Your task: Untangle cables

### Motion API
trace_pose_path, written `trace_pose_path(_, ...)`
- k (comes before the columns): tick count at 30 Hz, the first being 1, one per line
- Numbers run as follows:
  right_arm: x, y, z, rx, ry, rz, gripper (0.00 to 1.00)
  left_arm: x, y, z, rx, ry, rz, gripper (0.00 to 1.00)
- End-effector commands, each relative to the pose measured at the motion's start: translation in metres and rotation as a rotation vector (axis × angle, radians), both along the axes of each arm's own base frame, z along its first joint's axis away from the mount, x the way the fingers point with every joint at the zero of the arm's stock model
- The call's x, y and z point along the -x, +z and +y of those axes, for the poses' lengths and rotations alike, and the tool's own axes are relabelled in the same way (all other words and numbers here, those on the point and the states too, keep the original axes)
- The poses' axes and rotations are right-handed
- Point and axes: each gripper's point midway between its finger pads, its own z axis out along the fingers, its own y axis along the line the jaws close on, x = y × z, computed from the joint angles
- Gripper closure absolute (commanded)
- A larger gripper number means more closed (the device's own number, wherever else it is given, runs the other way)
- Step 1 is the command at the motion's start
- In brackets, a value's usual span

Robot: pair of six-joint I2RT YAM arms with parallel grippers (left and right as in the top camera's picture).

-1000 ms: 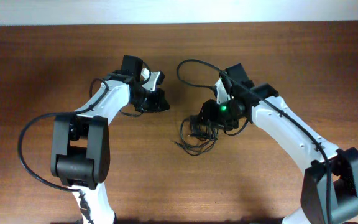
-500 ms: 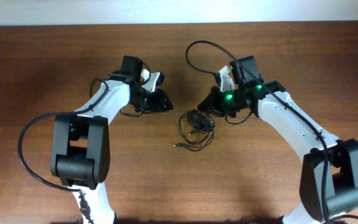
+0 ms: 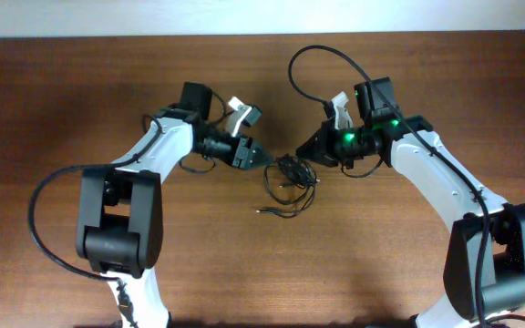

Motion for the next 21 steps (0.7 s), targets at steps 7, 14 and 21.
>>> trace_pose_path(7,0.018,0.002,0.020,-0.039,0.083,0.016,0.96,-0.014,-0.023,-0.019,-0.191,0.110,0.017,0.41)
trace_pose_path(14,0.016,-0.001,0.017,-0.011,0.087,-0.014,0.96,-0.016,-0.031,-0.012,-0.242,0.136,0.022,0.63)
trace_pose_path(21,0.036,0.027,0.040,-0.195,0.276,-0.108,0.96,-0.023,-0.031,0.024,-0.328,0.290,0.119,1.00)
